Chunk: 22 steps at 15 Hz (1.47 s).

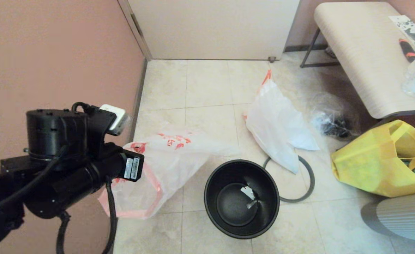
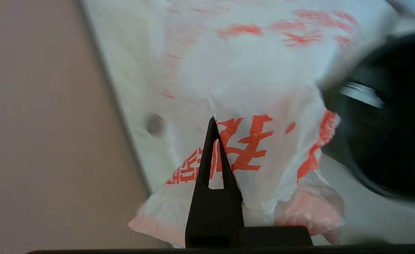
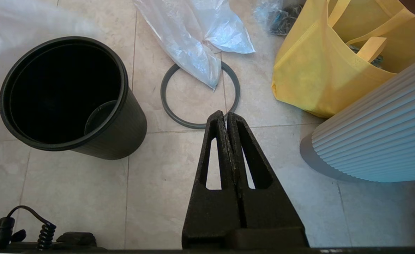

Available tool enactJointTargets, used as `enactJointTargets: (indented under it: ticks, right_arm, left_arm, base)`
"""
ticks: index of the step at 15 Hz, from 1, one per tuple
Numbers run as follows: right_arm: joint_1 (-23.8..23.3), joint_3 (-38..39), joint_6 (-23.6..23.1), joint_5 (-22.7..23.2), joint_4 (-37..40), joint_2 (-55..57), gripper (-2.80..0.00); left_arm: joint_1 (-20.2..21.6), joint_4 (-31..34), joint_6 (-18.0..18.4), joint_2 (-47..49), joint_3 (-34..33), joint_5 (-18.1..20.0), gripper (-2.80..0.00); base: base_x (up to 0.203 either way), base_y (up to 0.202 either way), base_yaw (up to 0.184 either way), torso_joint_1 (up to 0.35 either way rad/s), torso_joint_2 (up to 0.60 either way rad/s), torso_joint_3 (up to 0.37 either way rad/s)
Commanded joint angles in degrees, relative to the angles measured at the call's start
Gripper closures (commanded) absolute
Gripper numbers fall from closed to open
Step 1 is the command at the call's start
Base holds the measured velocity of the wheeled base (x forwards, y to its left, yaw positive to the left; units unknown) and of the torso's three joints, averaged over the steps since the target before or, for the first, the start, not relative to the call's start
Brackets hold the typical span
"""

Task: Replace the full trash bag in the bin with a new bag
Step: Put the new garbage bag on the trash can

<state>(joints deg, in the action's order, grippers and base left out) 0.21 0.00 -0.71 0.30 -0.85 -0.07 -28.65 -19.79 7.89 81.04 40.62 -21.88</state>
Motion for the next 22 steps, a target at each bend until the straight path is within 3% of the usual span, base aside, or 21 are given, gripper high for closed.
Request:
enactJointTargets:
  ticks: [1,5,8,10,13,15,17,21,22]
  right_arm:
    - [0.03,0.27,-0.34,0.05,0.01,0.07,0.00]
    - [0.04,0.35,0.10,0.05,-0.11,0.07,0.00]
    - [0.06,0.35,0.10,0.04,-0.11,0.07,0.00]
    - [0.06,0.35,0.10,0.05,-0.11,0.07,0.00]
    - [0.06,0.35,0.10,0.05,-0.03,0.07,0.00]
    - [0.04,0.26,0.10,-0.04,0.15,0.07,0.00]
    - [0.06,0.26,0.10,-0.04,0.15,0.07,0.00]
    - [-0.01,0.26,0.10,-0.04,0.15,0.07,0.00]
    - [0.06,0.26,0.10,-0.04,0.15,0.07,0.00]
  left_arm:
    - [-4.90,21.14,-6.62,-7.20,8.39,-0.05,0.00]
    - [-17.33,50.06,-18.13,-10.35,27.56,0.04,0.00]
    - [-26.82,65.63,-25.56,-10.15,39.95,0.25,0.00]
    - [-30.02,73.58,-29.46,-9.12,47.21,3.69,0.00]
    - [-30.81,84.33,-34.04,-6.09,61.84,18.16,0.00]
    - [-30.65,88.58,-36.47,-4.03,68.39,33.47,0.00]
    - [-29.19,86.79,-36.94,-2.12,69.84,44.52,0.00]
    - [-22.59,79.87,-37.07,2.87,69.67,61.76,0.00]
    - [-21.84,78.47,-37.10,4.58,69.61,63.96,0.00]
  base:
    - [0.000,0.000,0.000,0.000,0.00,0.000]
    - [0.000,0.000,0.000,0.000,0.00,0.000]
    - [0.000,0.000,0.000,0.000,0.00,0.000]
    - [0.000,0.000,0.000,0.000,0.00,0.000]
    - [0.000,0.000,0.000,0.000,0.00,0.000]
    - [0.000,0.000,0.000,0.000,0.00,0.000]
    - [0.000,0.000,0.000,0.000,0.00,0.000]
    - [0.000,0.000,0.000,0.000,0.00,0.000]
    - [0.000,0.000,0.000,0.000,0.00,0.000]
